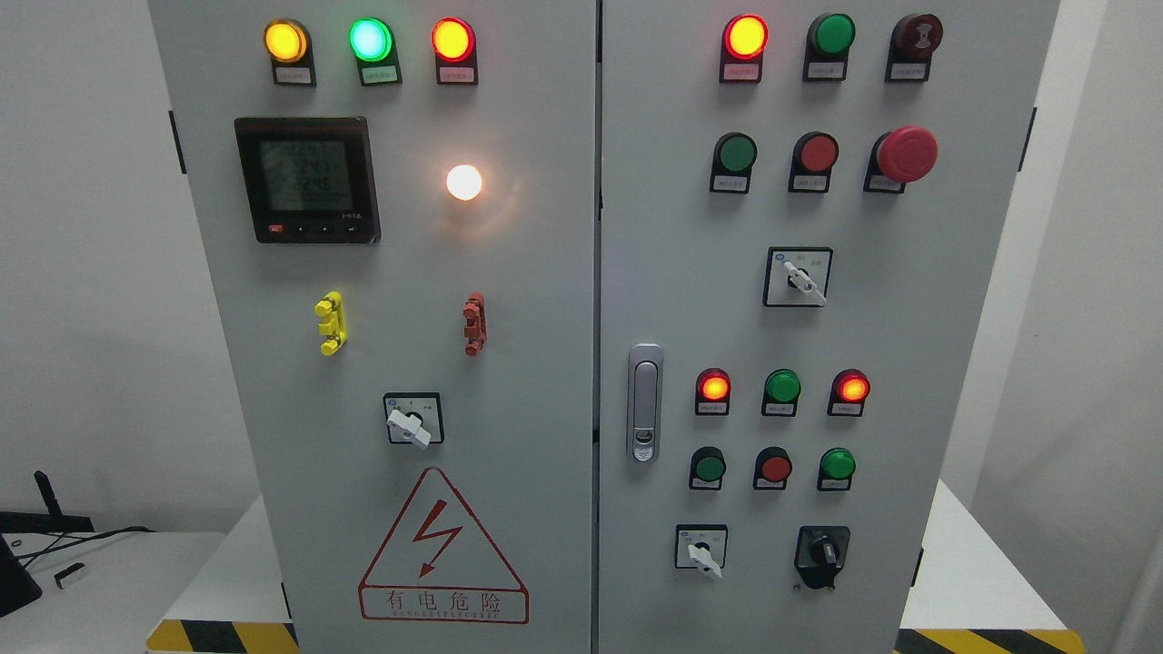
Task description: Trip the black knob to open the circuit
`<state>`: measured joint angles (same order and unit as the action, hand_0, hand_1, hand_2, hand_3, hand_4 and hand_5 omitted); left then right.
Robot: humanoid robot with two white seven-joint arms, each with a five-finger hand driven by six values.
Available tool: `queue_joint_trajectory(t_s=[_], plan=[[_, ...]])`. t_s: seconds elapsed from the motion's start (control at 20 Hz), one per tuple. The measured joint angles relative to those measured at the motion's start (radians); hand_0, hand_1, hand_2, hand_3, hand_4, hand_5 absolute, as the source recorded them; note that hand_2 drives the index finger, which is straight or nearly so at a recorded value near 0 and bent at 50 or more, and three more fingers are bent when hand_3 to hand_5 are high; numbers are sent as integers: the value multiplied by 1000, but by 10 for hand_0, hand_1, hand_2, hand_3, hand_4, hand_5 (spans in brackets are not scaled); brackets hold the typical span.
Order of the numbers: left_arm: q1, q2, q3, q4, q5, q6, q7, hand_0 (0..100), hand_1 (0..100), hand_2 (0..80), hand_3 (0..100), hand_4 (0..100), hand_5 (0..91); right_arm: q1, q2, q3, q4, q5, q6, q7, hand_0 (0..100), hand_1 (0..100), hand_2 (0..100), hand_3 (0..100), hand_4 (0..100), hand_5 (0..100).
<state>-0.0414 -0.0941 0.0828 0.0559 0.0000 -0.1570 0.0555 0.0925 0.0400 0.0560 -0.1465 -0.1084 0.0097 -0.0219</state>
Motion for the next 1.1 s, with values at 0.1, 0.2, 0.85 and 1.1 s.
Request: queue_joint_trajectory(t_s=[0.1,0.2,0.85,1.1], plan=[[0,0,0,0,0,0,0,120,389,0,0,0,0,1,-5,0,0,1,2,-8,249,293,0,73,73,0],[0,0,0,0,0,0,0,120,389,0,0,0,0,4,-10,1,1,2,15,-11,250,291,0,61,63,1],[0,0,0,0,0,0,0,120,389,0,0,0,0,91,-31,4,-68,5,35,-20,260,276,0,0,0,0],[0,0,0,0,0,0,0,120,389,0,0,0,0,178,-34,3,-192,6,19,-10,262,275,0,0,0,0]])
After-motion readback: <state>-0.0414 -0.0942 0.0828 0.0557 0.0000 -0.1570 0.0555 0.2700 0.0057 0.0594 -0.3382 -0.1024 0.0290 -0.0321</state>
